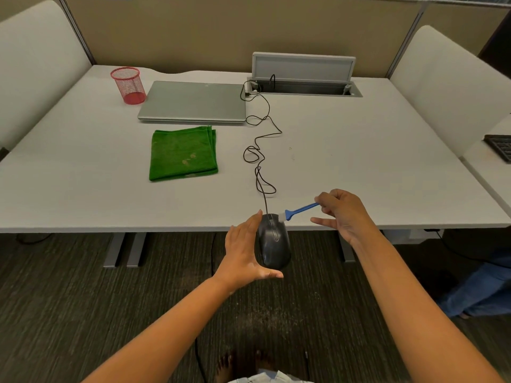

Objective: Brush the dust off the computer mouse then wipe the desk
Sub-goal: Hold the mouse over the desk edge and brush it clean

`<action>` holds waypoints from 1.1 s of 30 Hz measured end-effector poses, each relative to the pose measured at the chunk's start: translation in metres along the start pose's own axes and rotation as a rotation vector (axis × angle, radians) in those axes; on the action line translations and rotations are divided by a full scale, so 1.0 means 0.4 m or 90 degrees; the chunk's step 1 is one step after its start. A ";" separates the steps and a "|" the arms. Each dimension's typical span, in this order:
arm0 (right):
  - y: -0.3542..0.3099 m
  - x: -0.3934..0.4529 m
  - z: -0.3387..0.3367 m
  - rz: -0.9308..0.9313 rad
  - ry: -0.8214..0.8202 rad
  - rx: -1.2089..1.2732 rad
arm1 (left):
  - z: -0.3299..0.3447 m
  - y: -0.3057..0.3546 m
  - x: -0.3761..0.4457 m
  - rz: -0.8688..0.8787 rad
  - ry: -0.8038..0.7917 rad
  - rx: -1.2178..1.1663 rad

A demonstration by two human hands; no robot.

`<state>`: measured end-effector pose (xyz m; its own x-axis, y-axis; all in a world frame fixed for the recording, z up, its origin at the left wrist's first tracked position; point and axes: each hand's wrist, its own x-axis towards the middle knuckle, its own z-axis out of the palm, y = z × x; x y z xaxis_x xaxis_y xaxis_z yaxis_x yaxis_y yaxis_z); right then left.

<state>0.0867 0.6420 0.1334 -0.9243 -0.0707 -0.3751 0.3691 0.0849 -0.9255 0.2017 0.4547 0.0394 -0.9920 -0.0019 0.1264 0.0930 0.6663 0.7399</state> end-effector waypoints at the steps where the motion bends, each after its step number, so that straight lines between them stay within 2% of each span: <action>1: -0.001 0.001 0.005 0.000 -0.002 -0.007 | 0.001 0.000 -0.002 0.002 -0.003 0.002; 11: 0.015 -0.014 0.013 0.030 -0.045 -0.079 | -0.003 0.002 -0.009 0.000 -0.035 0.017; 33: 0.029 -0.031 0.002 0.031 -0.095 -0.071 | -0.002 -0.012 -0.009 -0.016 -0.021 0.011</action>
<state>0.1025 0.6433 0.1274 -0.8776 -0.2098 -0.4311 0.3930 0.2004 -0.8974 0.2047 0.4508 0.0360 -0.9962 0.0058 0.0865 0.0674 0.6789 0.7312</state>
